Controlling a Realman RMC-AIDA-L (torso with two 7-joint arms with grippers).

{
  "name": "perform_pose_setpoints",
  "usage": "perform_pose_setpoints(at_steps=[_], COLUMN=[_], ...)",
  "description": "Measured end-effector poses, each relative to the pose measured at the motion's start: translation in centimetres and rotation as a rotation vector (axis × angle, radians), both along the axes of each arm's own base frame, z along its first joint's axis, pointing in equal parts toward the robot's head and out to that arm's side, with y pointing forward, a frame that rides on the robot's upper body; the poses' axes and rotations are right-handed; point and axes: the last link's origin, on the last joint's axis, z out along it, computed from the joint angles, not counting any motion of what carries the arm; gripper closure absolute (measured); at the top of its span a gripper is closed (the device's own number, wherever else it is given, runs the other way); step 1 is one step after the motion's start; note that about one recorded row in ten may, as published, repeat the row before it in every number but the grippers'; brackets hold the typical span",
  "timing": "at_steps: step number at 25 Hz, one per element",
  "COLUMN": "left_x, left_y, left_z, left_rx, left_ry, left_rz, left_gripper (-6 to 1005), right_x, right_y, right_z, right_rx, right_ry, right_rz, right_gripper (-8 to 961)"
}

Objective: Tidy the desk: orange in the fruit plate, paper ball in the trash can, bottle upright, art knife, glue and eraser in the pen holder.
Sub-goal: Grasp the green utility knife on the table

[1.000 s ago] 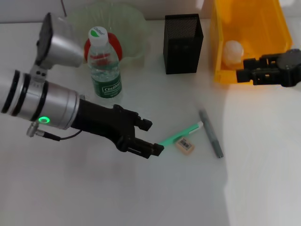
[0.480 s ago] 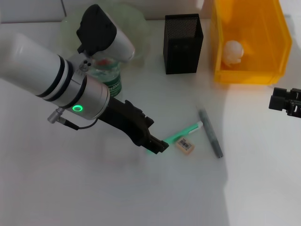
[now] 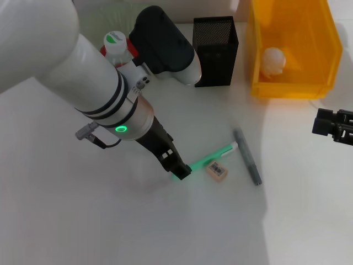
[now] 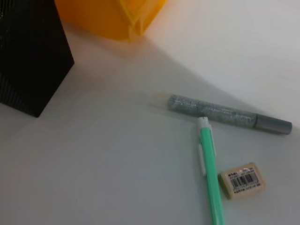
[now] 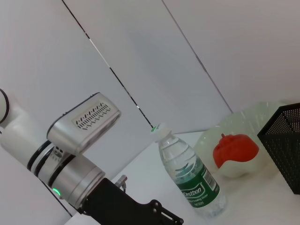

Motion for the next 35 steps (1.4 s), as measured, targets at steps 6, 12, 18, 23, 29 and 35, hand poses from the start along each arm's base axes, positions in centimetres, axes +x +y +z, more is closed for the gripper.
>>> perform_pose_setpoints(at_steps=[6, 12, 18, 23, 29, 35], left_x=[0.4, 0.9, 0.9, 0.7, 0.6, 0.0], left_y=[-0.4, -1.3, -1.2, -1.4, -1.6, -1.3], left_z=[-0.7, -1.7, -2.2, -2.5, -2.7, -2.9], left_rx=[0.003, -0.016, -0.005, -0.011, -0.012, -0.006], left_ry=[0.013, 0.027, 0.026, 0.033, 0.035, 0.045], left_rz=[-0.004, -0.028, -0.038, -0.046, -0.051, -0.040], left_gripper=[213, 214, 214, 391, 441, 530], right_x=[0.3, 0.3, 0.2, 0.3, 0.5, 0.5], right_y=[-0.1, -0.1, -0.1, -0.2, -0.2, -0.1], right_z=[-0.2, -0.2, -0.3, -0.5, -0.8, -0.8], right_rx=[0.004, 0.008, 0.008, 0.008, 0.006, 0.008], right_ry=[0.010, 0.013, 0.016, 0.021, 0.031, 0.030], right_rz=[-0.003, -0.006, -0.005, -0.005, -0.009, -0.010], right_gripper=[388, 388, 388, 388, 388, 388])
